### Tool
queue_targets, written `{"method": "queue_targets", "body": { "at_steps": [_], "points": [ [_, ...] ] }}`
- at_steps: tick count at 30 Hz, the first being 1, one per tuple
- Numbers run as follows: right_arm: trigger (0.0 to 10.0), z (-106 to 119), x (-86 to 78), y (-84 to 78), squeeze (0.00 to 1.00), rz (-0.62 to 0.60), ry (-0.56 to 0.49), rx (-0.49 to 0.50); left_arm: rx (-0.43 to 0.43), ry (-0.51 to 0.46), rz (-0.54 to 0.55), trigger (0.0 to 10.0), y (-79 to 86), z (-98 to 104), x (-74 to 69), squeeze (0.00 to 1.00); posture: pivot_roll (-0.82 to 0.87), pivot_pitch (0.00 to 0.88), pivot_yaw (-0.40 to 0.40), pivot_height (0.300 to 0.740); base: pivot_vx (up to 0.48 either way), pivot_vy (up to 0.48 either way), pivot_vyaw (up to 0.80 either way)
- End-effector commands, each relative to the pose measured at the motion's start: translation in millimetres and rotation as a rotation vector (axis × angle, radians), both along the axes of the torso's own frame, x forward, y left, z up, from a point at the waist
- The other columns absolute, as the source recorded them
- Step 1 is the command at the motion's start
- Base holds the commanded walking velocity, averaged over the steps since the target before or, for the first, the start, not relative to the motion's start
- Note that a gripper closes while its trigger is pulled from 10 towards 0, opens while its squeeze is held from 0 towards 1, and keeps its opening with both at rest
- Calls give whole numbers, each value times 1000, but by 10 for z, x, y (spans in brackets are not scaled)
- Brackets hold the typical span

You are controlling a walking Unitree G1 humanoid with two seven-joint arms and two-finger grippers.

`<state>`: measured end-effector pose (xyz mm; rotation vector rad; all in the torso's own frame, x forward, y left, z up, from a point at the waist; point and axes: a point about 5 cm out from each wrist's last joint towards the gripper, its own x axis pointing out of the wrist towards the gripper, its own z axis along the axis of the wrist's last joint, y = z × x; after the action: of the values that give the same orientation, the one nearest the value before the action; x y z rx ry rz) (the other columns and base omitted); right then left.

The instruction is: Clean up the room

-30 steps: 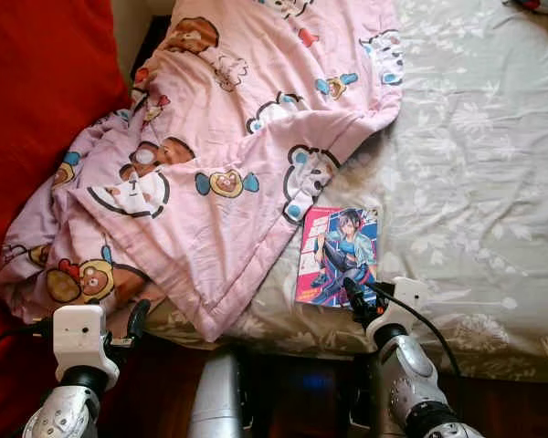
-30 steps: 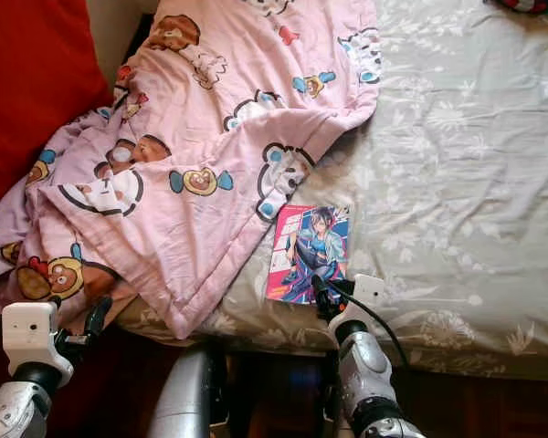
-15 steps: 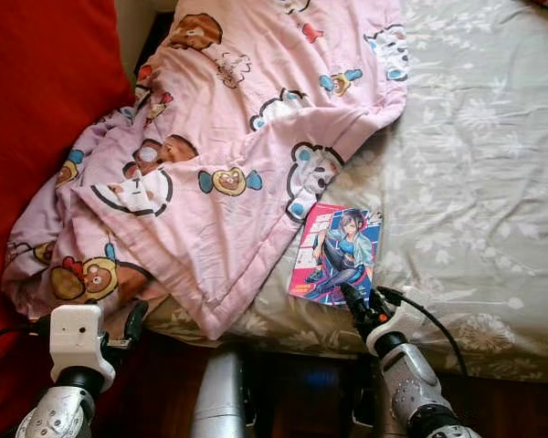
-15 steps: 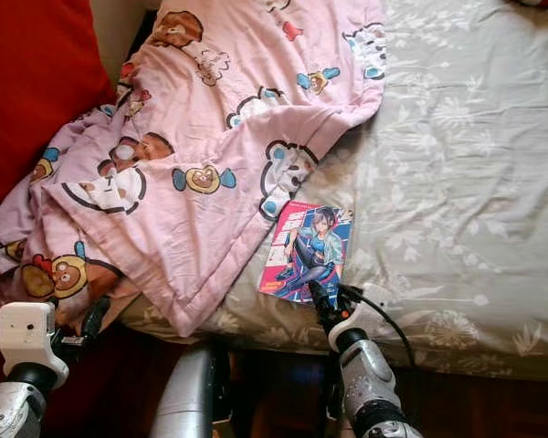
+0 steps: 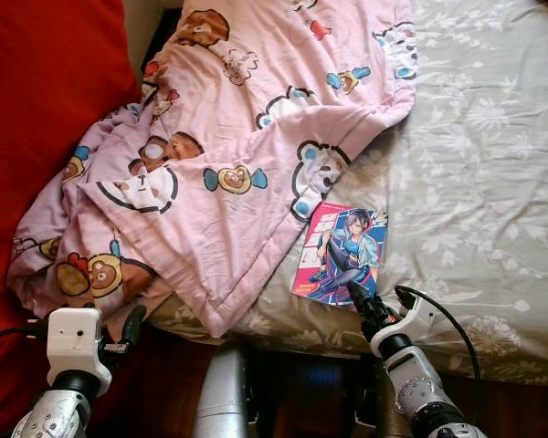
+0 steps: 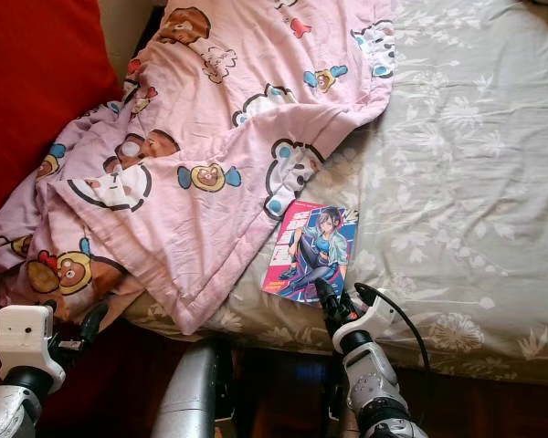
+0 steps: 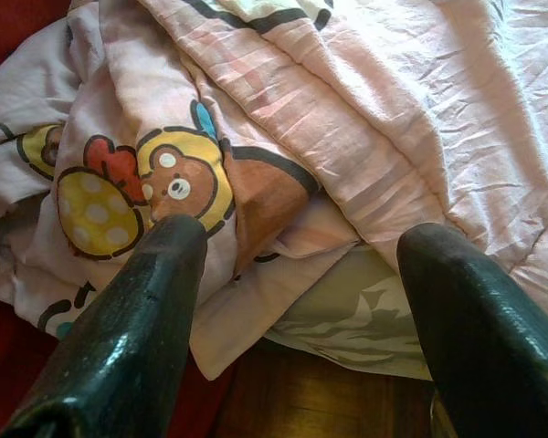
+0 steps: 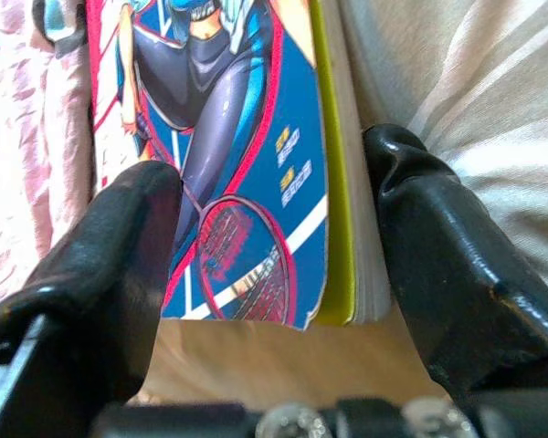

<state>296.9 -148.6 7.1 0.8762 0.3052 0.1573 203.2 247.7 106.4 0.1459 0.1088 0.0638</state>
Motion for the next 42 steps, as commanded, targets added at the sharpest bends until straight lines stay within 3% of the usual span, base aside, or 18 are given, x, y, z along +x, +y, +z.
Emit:
{"method": "queue_targets", "body": {
  "at_steps": [1,5,6,7,13,22,25,39,42],
  "points": [
    [10000,-285,-274,280,0,104,163,65,22,33,25,10000,95,-17,-82,0,283,383,161,613,0,0,0],
    [10000,-265,-259,295,0,115,144,73,24,32,23,10000,93,-19,-65,0,279,379,159,613,0,0,0],
    [3490,-270,-264,284,0,110,146,68,24,31,23,10000,91,-20,-62,0,278,377,157,613,0,0,0],
    [0,-277,-271,269,0,105,148,65,24,31,23,10000,89,-22,-56,0,277,373,157,613,0,0,0],
    [0,-298,-301,236,0,108,143,43,23,32,28,10000,81,-60,-16,0,255,352,141,613,0,0,0],
    [0,-213,-189,136,0,43,111,-1,9,29,49,10000,62,-176,123,0,206,281,104,613,0,0,0],
    [0,-144,-123,68,0,-4,68,-10,8,27,62,10000,79,-217,167,0,190,242,87,613,0,0,0],
    [0,40,-15,-39,0,12,-85,-82,-5,28,96,10000,64,-434,357,0,120,83,43,613,0,0,0],
    [0,72,1,-57,0,14,-109,-147,-9,29,102,10000,63,-470,387,0,105,55,38,613,0,0,0]
  ]
}}
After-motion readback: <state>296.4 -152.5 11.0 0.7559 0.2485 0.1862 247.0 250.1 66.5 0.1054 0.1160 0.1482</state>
